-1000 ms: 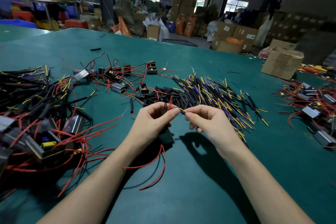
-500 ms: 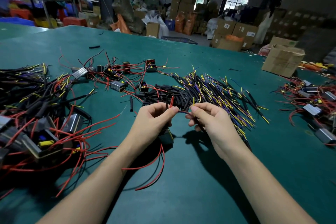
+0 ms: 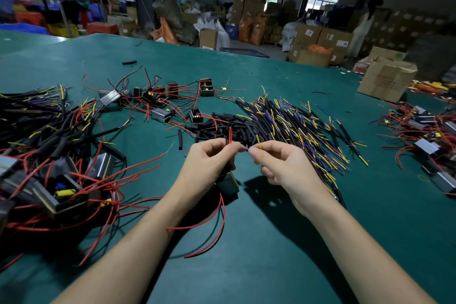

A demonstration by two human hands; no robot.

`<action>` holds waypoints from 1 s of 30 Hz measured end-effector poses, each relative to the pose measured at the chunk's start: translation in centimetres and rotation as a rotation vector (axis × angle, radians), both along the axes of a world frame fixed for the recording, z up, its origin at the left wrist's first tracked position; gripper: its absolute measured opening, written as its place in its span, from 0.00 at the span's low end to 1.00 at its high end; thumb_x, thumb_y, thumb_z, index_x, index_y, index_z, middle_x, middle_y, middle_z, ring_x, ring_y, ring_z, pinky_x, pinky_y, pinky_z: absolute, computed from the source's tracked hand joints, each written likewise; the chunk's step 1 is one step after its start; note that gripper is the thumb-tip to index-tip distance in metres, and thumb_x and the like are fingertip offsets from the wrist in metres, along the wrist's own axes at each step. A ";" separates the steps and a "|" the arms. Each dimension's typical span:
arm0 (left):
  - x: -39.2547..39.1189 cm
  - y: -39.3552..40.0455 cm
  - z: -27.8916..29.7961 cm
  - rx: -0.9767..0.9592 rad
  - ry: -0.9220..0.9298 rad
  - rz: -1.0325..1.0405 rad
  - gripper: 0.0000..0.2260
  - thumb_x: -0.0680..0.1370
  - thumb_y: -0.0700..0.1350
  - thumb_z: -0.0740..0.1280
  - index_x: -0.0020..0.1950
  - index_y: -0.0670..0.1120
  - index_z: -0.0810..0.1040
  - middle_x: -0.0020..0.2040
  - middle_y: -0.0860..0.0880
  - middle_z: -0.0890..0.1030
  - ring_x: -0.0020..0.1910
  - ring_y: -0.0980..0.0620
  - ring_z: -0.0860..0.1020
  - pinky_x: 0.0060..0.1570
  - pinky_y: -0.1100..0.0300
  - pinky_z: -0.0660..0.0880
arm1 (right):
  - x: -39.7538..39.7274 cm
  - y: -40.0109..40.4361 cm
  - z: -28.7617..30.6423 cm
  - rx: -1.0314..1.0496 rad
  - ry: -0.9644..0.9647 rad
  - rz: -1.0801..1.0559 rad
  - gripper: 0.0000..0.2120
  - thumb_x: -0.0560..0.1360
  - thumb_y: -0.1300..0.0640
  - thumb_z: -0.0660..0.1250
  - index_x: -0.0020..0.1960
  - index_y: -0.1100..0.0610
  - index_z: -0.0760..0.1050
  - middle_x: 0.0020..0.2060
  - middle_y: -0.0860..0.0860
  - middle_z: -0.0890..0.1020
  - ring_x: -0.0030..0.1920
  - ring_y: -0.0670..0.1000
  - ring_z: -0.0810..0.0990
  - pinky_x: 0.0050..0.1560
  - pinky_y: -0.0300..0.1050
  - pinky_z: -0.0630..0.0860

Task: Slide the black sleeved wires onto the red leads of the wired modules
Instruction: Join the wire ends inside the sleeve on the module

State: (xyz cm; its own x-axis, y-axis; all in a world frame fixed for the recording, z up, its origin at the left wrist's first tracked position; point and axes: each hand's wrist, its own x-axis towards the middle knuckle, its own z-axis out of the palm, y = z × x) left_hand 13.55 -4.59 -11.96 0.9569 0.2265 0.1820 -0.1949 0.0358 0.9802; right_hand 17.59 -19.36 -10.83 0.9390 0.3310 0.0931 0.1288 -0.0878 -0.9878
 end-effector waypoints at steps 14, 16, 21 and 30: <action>0.1 0.2 -0.3 0.044 0.000 -0.011 0.04 0.74 0.43 0.71 0.39 0.46 0.82 0.27 0.51 0.75 0.23 0.60 0.67 0.24 0.71 0.64 | -0.3 0.1 0.1 0.015 0.094 -0.004 0.06 0.74 0.58 0.69 0.39 0.53 0.77 0.31 0.46 0.78 0.28 0.44 0.70 0.27 0.32 0.64; 0.2 0.3 -0.4 0.060 0.005 -0.010 0.05 0.74 0.43 0.71 0.38 0.47 0.82 0.27 0.52 0.75 0.23 0.61 0.68 0.25 0.71 0.64 | -0.3 0.2 0.1 0.016 0.132 -0.045 0.05 0.74 0.56 0.69 0.40 0.52 0.77 0.33 0.44 0.79 0.31 0.43 0.72 0.31 0.35 0.66; 0.2 0.2 -0.5 0.097 0.009 -0.008 0.06 0.74 0.41 0.71 0.37 0.46 0.81 0.27 0.52 0.75 0.23 0.62 0.69 0.26 0.72 0.65 | 0.2 0.0 0.3 0.132 0.220 -0.091 0.07 0.76 0.55 0.67 0.39 0.53 0.79 0.35 0.44 0.82 0.38 0.45 0.77 0.43 0.42 0.68; 0.3 0.2 -0.5 0.050 0.015 0.014 0.05 0.75 0.42 0.70 0.42 0.42 0.81 0.27 0.51 0.75 0.22 0.61 0.68 0.24 0.72 0.64 | 0.5 -0.4 0.5 0.228 0.315 -0.025 0.06 0.77 0.56 0.65 0.45 0.54 0.81 0.35 0.45 0.83 0.36 0.44 0.78 0.42 0.39 0.70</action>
